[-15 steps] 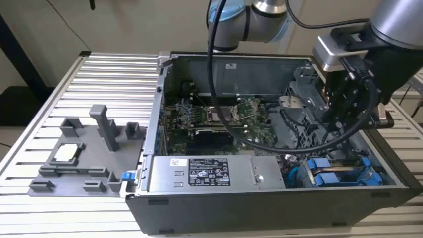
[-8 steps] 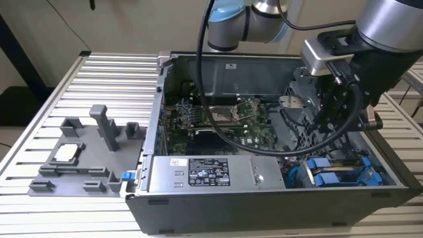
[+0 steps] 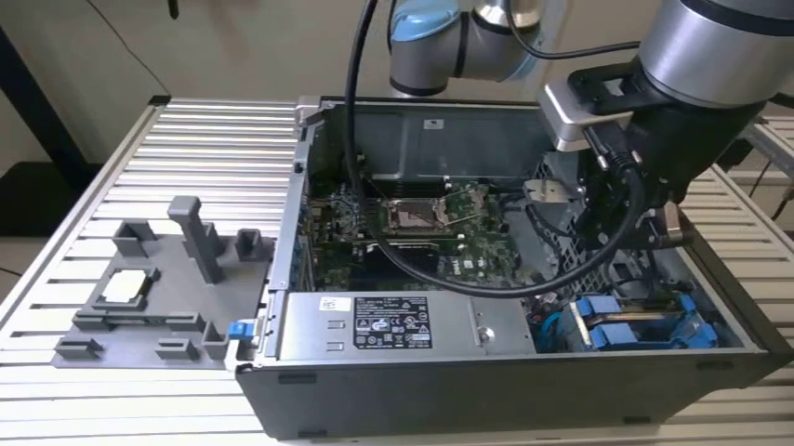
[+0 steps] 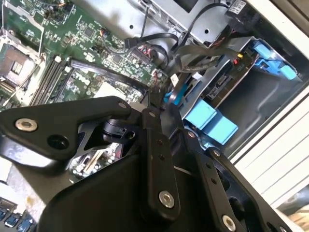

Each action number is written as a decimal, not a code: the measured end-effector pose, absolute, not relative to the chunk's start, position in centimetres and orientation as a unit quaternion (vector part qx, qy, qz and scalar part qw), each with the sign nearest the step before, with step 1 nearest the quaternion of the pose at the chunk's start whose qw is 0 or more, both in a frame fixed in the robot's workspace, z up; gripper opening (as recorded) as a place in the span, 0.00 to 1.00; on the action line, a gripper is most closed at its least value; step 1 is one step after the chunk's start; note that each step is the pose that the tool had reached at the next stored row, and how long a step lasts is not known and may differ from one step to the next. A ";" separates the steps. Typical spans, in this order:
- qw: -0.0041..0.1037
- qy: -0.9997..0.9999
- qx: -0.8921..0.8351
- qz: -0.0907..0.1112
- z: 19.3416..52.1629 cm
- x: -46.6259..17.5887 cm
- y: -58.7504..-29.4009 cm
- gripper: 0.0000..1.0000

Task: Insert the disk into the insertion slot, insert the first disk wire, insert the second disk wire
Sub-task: 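Insert the first disk wire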

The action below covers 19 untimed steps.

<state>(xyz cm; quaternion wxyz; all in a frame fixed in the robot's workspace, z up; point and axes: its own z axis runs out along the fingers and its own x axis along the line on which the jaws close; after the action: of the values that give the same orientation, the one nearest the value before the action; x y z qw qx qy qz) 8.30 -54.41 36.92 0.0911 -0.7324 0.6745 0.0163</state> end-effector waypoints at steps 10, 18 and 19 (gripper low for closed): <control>0.100 0.670 -0.735 0.014 36.4 7.9 -54.4 0.27; 0.109 0.664 -0.739 0.013 35.8 7.7 -54.4 0.27; 0.111 0.664 -0.740 0.015 35.7 7.7 -54.4 0.27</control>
<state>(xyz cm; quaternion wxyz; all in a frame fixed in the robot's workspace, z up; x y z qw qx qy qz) 7.66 -54.41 35.74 0.1109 -0.7396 0.6637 0.0145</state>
